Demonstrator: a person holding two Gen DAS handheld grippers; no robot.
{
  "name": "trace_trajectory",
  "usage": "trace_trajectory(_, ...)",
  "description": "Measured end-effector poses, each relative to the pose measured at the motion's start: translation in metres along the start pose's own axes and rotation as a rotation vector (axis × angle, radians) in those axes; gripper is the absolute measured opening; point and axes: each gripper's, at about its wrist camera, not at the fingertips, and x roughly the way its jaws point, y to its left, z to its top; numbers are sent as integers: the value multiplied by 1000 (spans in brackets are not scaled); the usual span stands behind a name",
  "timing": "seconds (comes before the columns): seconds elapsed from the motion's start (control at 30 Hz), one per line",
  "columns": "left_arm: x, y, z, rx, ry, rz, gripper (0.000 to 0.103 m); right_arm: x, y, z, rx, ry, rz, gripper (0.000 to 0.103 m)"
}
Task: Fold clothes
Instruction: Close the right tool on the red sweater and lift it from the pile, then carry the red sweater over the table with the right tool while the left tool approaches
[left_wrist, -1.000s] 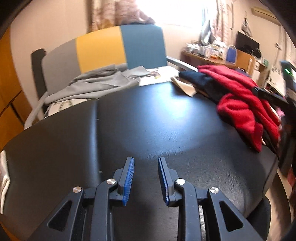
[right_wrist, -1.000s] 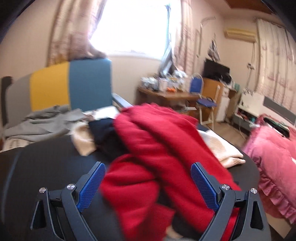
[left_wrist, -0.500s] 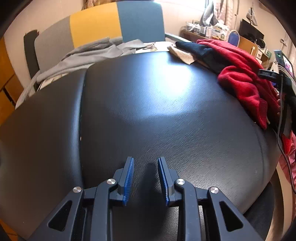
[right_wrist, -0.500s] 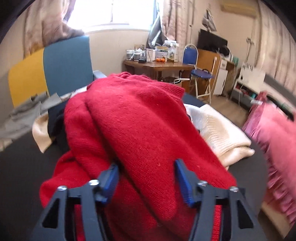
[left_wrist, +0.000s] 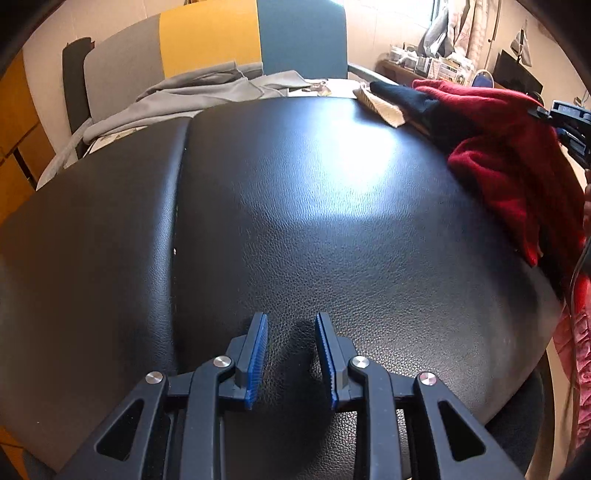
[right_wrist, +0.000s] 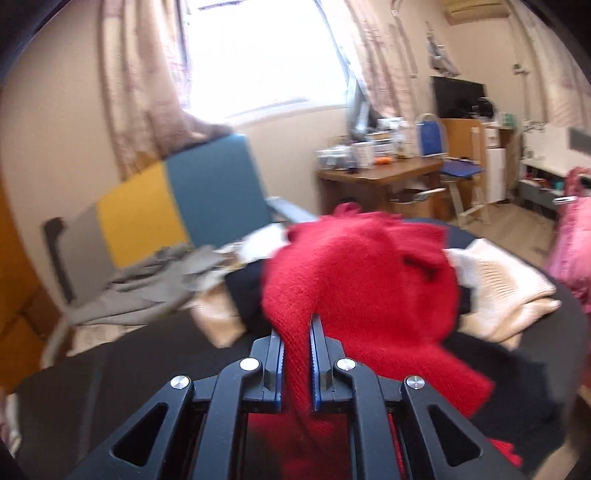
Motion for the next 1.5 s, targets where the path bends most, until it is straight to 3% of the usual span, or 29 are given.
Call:
trace_trajectory(0.17,-8,8,11,-26,-18,7,26,-14,70,-61,-39,46,175,8)
trace_trajectory(0.27,-14,18,21,-43,-37,14,26,-3,107,-104,-62,130,253,8)
trace_trajectory(0.37,-17,26,30,-49,-52,22,26,6,124,-147,-62,224,326,0)
trace_trajectory(0.47,-17,31,38,-30,-41,25,26,14,128,-186,-26,342,406,1)
trace_trajectory(0.53,-13,26,48,3,-33,19,26,8,121,-196,5,332,400,5)
trace_trajectory(0.6,-6,12,61,49,-25,0,26,-2,110,-190,16,266,364,9)
trace_trajectory(0.67,4,-10,73,96,-6,-52,26,-9,92,-174,13,183,268,50)
trace_trajectory(0.7,9,-22,79,119,4,-81,26,-12,81,-163,8,141,209,56)
trace_trajectory(0.83,31,-71,100,198,31,-156,33,-3,30,-129,-30,64,-48,58)
trace_trajectory(0.97,60,-105,111,226,68,-191,39,25,-16,-129,5,140,-180,59)
trace_trajectory(1.03,73,-118,118,232,89,-207,45,38,-26,-136,1,158,-191,61)
trace_trajectory(1.17,82,-133,116,288,75,-198,46,56,-29,-141,-61,154,-189,82)
trace_trajectory(1.33,94,-162,112,468,-23,-142,53,70,-21,-146,-93,152,-204,84)
trace_trajectory(1.43,92,-164,101,493,-79,-137,53,61,-22,-152,-72,144,-188,84)
trace_trajectory(1.5,95,-160,104,469,-58,-174,52,62,-23,-153,-77,144,-194,84)
